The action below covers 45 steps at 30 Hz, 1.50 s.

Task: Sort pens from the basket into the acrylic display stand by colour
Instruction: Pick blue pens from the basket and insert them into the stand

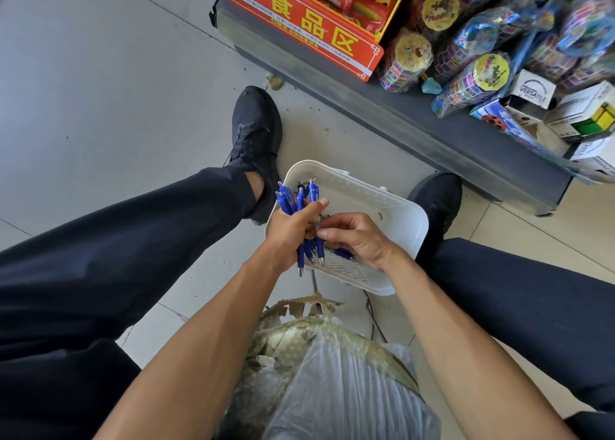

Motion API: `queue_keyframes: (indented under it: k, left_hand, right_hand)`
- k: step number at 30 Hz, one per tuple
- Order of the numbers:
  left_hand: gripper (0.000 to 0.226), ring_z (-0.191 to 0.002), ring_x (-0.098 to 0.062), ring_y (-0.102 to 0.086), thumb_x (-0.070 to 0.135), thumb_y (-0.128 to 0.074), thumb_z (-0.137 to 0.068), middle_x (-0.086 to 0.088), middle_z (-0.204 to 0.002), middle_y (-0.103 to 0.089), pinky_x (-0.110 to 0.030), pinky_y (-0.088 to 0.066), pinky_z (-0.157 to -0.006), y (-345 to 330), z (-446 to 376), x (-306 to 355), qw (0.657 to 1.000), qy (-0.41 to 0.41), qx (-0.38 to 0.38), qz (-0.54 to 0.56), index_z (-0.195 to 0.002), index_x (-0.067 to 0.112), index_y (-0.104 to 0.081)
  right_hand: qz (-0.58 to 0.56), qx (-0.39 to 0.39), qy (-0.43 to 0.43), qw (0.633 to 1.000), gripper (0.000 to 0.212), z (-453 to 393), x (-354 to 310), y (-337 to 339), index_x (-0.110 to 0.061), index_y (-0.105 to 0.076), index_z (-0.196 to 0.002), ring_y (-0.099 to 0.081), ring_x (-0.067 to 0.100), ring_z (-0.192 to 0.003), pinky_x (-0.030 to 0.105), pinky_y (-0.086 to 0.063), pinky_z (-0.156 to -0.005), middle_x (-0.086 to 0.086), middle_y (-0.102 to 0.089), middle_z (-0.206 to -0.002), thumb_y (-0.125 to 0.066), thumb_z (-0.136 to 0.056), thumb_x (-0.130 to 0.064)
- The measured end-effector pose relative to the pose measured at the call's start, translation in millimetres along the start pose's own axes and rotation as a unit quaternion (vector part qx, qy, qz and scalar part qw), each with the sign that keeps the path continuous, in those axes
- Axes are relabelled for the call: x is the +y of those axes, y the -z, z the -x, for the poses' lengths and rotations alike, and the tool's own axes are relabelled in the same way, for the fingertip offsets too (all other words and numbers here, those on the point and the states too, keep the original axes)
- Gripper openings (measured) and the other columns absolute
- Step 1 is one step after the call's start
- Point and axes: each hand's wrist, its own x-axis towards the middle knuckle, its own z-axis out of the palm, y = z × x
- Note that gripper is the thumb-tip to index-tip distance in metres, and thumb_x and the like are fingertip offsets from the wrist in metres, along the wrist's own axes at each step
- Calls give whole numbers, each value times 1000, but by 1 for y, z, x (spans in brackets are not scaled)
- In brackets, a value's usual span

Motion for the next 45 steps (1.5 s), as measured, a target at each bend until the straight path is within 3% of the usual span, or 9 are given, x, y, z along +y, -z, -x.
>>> queue_keyframes:
  k: [3,7,12,15,20,32,36,39,45]
  left_hand:
    - [30,-77,-40,-65,29,-76,-73,-21,-83,-62,-49,-59,-80,3,-3,1,999,38,27,-2,-91,9,-63]
    - [10,-60,-19,-57,18,-60,-83,-4,-65,-57,-34,-55,-63,6,-6,-1,999,49,17,-10,-86,10,-55]
    - [4,-64,-17,-69,7,-57,-99,-7,-74,-68,-32,-60,-68,3,-5,0,999,36,8,22,-102,8,-58]
    - [3,-61,-16,-69,12,-60,-101,-10,-84,-66,-31,-61,-65,2,-5,-1,999,26,18,23,-102,11,-59]
    - [21,-55,-14,-52,20,-62,-100,-1,-64,-58,-31,-49,-60,2,-8,-6,999,-2,19,-26,-82,9,-60]
    - [32,-49,-12,-31,24,-65,-98,0,-57,-37,-25,-31,-48,-2,-4,0,1000,10,15,11,-74,13,-47]
    - [30,-50,-12,-46,34,-66,-97,0,-59,-54,-26,-46,-54,-5,-2,0,999,18,45,-4,-78,11,-66]
    - [27,-51,-10,-49,38,-66,-97,2,-69,-66,-27,-51,-58,-6,-2,0,998,15,57,-29,-89,13,-75]
    - [28,-59,-22,-52,39,-80,-85,-13,-73,-59,-35,-53,-61,-4,0,0,999,-3,41,-26,-93,14,-72]
  right_hand:
    - [-46,105,-18,993,13,-8,2,5,-11,-74,-89,-62,18,-73,22,-51,-67,6,-74,-81,-62,-93,-9]
    - [196,299,-57,932,10,-19,23,31,-20,-71,-100,-65,14,-91,24,-53,-77,3,-71,-105,-63,-95,-15]
    - [436,235,-98,863,41,-21,42,41,-13,-59,-133,-60,24,-118,31,-47,-98,6,-62,-131,-67,-93,-21]
    - [474,217,-109,846,39,-26,47,37,-11,-59,-131,-58,26,-118,27,-44,-89,8,-58,-132,-65,-93,-18]
    - [516,210,-103,824,29,-28,49,34,-11,-62,-121,-58,28,-110,29,-44,-83,10,-60,-122,-63,-92,-14]
    - [484,229,-99,839,17,-20,44,27,-13,-68,-109,-64,24,-100,31,-51,-81,5,-69,-108,-59,-96,-15]
    - [362,255,-67,894,23,-11,27,18,-16,-69,-116,-63,16,-93,24,-51,-76,-3,-67,-103,-70,-93,-23]
    - [224,239,-62,943,18,2,7,7,-24,-70,-99,-68,8,-83,18,-50,-66,-7,-71,-91,-82,-85,-23]
    - [111,196,-43,973,37,18,-12,-10,-10,-69,-91,-76,25,-81,37,-62,-77,9,-78,-84,-95,-65,-13]
